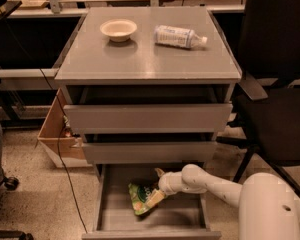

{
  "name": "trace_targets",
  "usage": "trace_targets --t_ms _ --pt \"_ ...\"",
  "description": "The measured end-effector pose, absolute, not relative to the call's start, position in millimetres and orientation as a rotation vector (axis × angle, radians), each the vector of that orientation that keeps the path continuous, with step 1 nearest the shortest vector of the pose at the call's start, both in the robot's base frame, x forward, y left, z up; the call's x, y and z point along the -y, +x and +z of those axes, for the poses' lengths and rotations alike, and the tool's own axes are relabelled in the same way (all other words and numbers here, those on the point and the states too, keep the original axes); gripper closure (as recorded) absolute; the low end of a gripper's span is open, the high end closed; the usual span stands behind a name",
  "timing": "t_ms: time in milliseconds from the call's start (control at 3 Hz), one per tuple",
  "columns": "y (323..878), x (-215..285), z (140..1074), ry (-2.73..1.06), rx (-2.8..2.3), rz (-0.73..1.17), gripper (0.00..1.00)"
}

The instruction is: Pick green rice chip bag from bottom drawer and place on counter

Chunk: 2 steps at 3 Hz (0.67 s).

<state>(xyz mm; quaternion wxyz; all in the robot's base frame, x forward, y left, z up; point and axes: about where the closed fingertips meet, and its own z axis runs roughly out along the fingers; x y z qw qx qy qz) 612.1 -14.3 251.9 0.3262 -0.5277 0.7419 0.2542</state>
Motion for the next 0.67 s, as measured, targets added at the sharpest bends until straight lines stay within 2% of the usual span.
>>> trace_targets --t_ms 667 --pt "644 27 175 -1.422 -1.993 0.677 0.00"
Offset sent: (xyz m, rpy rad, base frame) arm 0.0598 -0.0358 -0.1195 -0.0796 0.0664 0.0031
